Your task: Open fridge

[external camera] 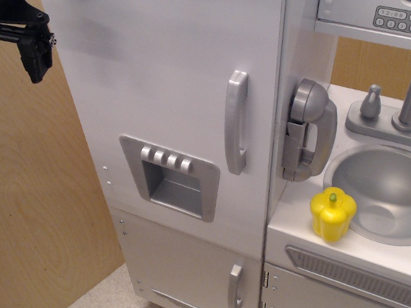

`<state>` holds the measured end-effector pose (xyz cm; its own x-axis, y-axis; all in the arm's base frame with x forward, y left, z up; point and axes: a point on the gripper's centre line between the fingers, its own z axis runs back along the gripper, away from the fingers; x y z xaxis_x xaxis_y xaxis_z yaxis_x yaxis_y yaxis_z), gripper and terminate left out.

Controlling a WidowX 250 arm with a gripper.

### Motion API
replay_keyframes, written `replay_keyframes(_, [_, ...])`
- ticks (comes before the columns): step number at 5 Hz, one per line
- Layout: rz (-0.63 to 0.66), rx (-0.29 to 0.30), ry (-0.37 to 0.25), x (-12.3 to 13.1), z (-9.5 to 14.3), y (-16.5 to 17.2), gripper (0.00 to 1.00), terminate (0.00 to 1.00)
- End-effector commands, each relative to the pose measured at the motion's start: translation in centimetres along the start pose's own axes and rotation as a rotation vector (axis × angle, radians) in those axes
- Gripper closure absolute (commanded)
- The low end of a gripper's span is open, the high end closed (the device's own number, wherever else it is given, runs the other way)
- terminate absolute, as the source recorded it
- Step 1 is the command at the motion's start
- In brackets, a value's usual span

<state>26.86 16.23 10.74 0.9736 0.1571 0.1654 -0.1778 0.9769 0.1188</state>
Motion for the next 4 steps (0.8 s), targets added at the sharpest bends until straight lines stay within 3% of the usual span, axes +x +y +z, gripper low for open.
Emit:
replay_keyframes(1, [0.0,0.0,0.0,0.0,0.0,0.0,0.0,0.0])
replay_keyframes(2, [-0.049,-0.051,-0.048,-1.1,0.8,-4.7,0.0,0.0])
replay_keyframes(4, [-0.151,-0.069,-0.117,-2.1,2.3,-12.2,0.0,0.0])
